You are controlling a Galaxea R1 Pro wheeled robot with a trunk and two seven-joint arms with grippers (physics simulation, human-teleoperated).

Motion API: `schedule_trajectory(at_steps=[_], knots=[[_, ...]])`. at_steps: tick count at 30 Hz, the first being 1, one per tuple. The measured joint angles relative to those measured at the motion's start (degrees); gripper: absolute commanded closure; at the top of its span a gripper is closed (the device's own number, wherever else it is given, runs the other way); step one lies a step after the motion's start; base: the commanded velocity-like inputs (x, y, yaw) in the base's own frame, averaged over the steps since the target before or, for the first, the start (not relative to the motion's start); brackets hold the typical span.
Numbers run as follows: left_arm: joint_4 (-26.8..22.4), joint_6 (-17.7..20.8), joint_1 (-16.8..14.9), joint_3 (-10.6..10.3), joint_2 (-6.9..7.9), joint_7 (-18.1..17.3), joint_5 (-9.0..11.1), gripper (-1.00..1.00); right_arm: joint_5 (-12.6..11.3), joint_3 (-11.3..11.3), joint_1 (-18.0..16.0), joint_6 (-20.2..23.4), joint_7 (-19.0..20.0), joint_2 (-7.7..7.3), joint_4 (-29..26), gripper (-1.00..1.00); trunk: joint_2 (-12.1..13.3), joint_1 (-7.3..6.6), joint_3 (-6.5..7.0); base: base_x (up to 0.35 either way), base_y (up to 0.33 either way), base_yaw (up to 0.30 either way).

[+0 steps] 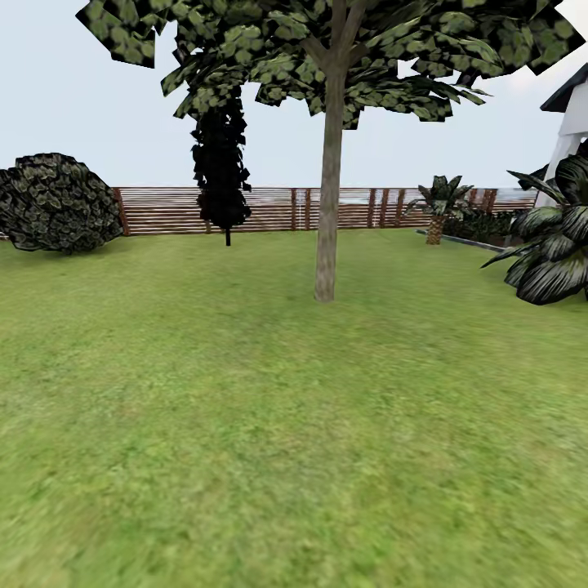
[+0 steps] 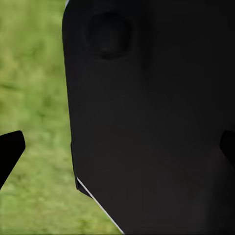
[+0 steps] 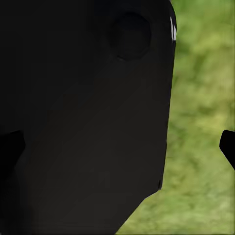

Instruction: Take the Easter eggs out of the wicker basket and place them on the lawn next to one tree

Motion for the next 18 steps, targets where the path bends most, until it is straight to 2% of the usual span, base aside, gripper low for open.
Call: schedule_trajectory(at_steps=[4, 7, 10, 12, 18], knots=[[0.01, 0.36, 0.42, 0.13, 1.28, -0.14, 0.15, -1.00, -0.36, 0.59, -1.30, 0.21, 0.09, -1.28, -0.10, -1.00, 0.01, 0.00, 0.02, 0.000, 0.000, 0.000], [-0.11, 0.16, 0.92, -0.28, 2.25, 0.25, -0.04, -1.00, 0.29, -0.28, -2.28, -0.20, 0.40, -2.24, -0.31, -1.00, 0.01, 0.00, 0.02, 0.000, 0.000, 0.000], [-0.15, 0.08, 1.37, -0.39, 3.12, 0.39, -0.09, -1.00, 0.55, -0.61, -3.26, -0.35, 0.41, -2.00, 0.06, -1.00, 0.01, 0.00, 0.02, 0.000, 0.000, 0.000], [-0.17, 0.05, 1.39, -0.42, 3.08, 0.20, -0.11, -1.00, 0.69, -0.57, -3.89, -0.35, 0.55, -1.81, 0.50, -1.00, 0.01, 0.00, 0.02, 0.000, 0.000, 0.000], [-1.52, -0.37, 1.35, -0.38, 1.20, -0.06, 0.09, -1.00, 0.88, -0.54, -5.73, -0.32, 0.85, -1.61, 1.80, -1.00, 0.01, 0.00, 0.02, 0.015, 0.000, 0.000]])
